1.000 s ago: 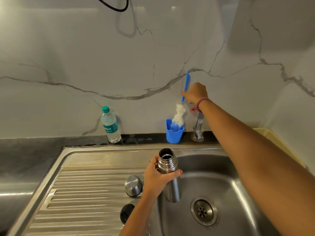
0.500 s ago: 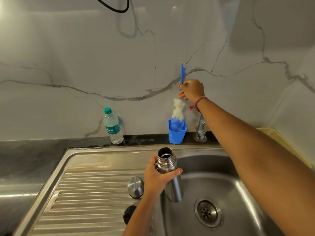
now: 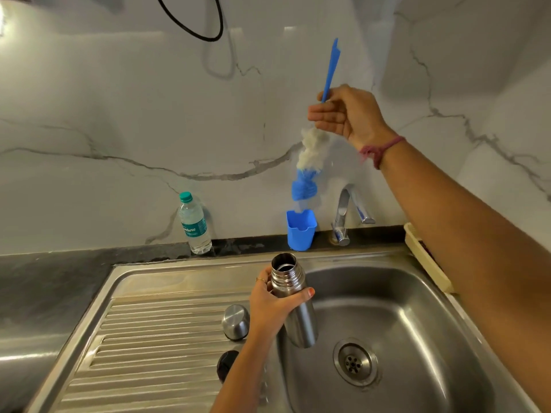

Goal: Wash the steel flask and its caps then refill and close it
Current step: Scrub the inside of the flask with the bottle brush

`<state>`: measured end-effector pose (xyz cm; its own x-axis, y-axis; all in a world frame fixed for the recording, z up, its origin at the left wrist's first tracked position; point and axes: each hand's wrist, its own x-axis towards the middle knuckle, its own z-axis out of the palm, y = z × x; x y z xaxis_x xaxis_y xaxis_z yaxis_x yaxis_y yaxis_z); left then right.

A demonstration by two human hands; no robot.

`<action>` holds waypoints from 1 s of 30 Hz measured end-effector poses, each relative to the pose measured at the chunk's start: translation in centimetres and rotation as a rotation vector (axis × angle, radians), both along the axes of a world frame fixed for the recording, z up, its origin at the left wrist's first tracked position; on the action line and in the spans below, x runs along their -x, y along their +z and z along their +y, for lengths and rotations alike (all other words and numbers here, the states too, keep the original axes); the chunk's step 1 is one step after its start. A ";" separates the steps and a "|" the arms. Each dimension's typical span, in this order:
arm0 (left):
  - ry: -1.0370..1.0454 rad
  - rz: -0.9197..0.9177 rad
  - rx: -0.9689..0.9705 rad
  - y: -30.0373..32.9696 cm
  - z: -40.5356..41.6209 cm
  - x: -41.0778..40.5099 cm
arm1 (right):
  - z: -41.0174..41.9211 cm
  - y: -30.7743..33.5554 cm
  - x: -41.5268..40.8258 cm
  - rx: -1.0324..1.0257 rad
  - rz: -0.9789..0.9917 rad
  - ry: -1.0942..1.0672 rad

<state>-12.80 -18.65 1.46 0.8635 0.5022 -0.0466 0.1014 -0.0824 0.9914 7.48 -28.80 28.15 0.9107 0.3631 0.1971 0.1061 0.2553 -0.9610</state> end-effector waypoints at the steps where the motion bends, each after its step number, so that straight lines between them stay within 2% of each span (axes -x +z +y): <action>1: -0.003 -0.003 0.001 0.0 -0.1 0.2 | -0.8 0.7 1.0 -0.009 0.013 0.006; 7: -0.022 -0.033 0.006 0.1 -0.6 1.3 | -6.5 2.2 6.6 0.180 -0.037 -0.062; 12: -0.024 -0.032 0.015 -0.1 -0.9 2.0 | -10.9 -0.1 10.9 0.331 -0.047 -0.020; 17: -0.031 -0.029 0.007 -0.2 -1.3 2.5 | -14.7 -4.7 13.3 0.444 0.107 0.063; 26: -0.059 -0.011 0.008 -0.6 -2.8 2.9 | -20.9 -17.6 13.8 0.543 0.466 0.151; 28: -0.060 -0.006 0.011 -0.8 -3.1 2.9 | -21.6 -20.4 14.2 0.617 0.475 0.127; 30: -0.068 0.001 0.010 -1.1 -3.3 2.8 | -22.5 -22.7 14.6 0.577 0.514 0.052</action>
